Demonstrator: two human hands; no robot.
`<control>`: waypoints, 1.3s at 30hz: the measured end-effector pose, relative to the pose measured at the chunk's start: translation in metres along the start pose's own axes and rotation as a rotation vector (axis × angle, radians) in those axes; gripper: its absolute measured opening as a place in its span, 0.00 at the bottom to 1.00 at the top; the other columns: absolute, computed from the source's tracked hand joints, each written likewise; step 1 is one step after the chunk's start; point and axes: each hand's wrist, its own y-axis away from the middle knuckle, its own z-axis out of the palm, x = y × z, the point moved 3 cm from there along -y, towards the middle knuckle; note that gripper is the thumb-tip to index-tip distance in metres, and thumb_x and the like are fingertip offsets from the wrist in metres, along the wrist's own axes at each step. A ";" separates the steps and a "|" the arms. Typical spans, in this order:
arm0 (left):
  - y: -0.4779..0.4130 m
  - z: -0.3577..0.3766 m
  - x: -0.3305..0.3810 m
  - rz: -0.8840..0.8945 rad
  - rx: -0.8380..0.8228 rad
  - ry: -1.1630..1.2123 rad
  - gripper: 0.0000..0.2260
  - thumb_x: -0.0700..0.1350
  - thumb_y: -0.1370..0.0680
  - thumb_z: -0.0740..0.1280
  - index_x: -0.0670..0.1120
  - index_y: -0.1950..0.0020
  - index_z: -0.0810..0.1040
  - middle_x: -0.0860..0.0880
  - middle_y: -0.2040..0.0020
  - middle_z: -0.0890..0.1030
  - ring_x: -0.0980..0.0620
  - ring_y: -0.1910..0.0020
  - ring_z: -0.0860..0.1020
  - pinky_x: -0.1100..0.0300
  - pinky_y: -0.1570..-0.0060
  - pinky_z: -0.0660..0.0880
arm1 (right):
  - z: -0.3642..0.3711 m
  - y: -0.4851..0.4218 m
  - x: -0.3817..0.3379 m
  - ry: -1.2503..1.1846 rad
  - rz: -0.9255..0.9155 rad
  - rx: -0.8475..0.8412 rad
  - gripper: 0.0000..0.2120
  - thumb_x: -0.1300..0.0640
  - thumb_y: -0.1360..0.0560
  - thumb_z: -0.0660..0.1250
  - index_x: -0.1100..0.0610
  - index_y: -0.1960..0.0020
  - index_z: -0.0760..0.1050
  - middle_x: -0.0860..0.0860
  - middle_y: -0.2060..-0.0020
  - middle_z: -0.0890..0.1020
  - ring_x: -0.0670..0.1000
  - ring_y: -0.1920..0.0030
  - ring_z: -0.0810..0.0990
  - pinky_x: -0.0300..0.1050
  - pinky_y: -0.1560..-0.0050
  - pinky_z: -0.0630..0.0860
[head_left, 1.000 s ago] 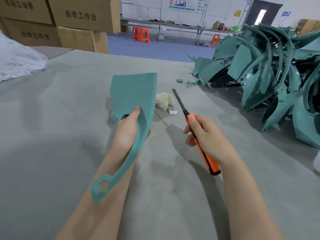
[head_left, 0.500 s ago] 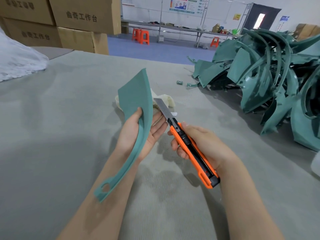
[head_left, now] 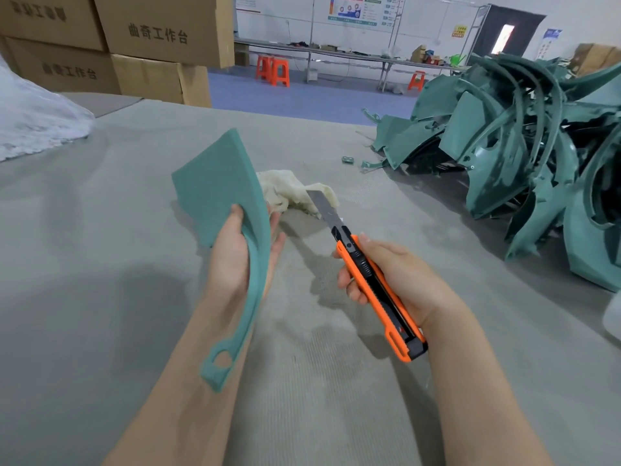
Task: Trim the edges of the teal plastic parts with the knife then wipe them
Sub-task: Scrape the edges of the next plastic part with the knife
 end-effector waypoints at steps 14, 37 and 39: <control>0.004 0.012 -0.013 -0.112 -0.230 0.033 0.20 0.53 0.17 0.52 0.44 0.51 0.80 0.45 0.46 0.83 0.48 0.45 0.82 0.54 0.47 0.76 | 0.008 0.002 0.000 0.092 0.040 -0.048 0.20 0.49 0.17 0.54 0.64 0.45 0.77 0.58 0.66 0.82 0.49 0.75 0.76 0.39 0.72 0.74; 0.042 0.039 -0.029 0.605 -0.496 -1.176 0.23 0.49 0.18 0.53 0.35 0.61 0.77 0.44 0.65 0.80 0.49 0.61 0.78 0.57 0.53 0.72 | -0.006 0.003 -0.004 -0.047 0.046 0.050 0.18 0.58 0.17 0.53 0.63 0.57 0.78 0.58 0.70 0.82 0.49 0.75 0.79 0.37 0.74 0.76; 0.037 0.037 -0.027 0.667 -0.436 -1.277 0.20 0.50 0.18 0.53 0.39 0.55 0.79 0.48 0.56 0.82 0.51 0.49 0.78 0.51 0.38 0.69 | -0.006 0.004 -0.003 -0.008 0.044 0.032 0.18 0.56 0.17 0.55 0.63 0.56 0.78 0.58 0.70 0.82 0.49 0.75 0.78 0.37 0.74 0.75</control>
